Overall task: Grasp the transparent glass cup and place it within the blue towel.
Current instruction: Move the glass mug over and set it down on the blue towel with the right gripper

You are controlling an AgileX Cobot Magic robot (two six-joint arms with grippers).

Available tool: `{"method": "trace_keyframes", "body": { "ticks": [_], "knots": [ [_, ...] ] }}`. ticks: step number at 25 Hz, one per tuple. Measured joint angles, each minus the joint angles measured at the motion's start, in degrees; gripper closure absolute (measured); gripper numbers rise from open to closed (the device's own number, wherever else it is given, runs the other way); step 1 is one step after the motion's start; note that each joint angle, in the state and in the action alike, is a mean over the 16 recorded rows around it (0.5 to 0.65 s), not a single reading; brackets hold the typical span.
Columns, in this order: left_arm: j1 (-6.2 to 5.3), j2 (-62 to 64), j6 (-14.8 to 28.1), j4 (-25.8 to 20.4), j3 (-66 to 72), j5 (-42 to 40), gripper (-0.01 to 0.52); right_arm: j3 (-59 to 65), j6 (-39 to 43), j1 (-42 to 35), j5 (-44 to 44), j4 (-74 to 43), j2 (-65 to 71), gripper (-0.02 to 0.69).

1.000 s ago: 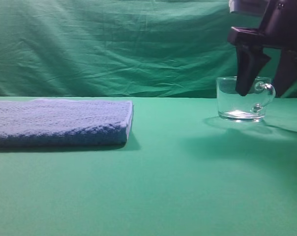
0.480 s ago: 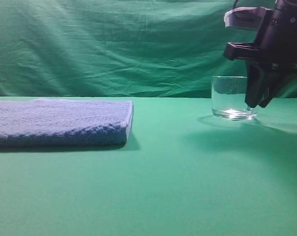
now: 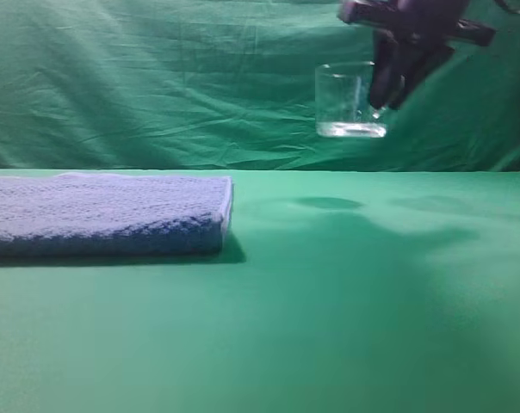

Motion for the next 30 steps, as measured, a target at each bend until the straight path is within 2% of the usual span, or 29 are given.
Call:
{"method": "trace_keyframes", "body": {
  "ticks": [8,14,17,21,30],
  "knots": [
    [0.00,0.0,0.0,0.0,0.0,0.0,0.514,-10.1,-2.7,10.9,-2.2,0.1,10.5,0.562],
    [0.00,0.0,0.0,0.0,0.0,0.0,0.514,-15.0,-4.5,15.1,-3.7,0.3,18.4,0.562],
    [0.00,0.0,0.0,0.0,0.0,0.0,0.514,-16.3,-4.9,16.1,-4.6,0.5,20.9,0.539],
    [0.00,0.0,0.0,0.0,0.0,0.0,0.514,-17.1,-5.3,16.8,-5.9,0.7,22.8,0.460],
    [0.00,0.0,0.0,0.0,0.0,0.0,0.514,-17.3,-5.3,16.3,-4.8,1.1,19.2,0.227]
  ]
}}
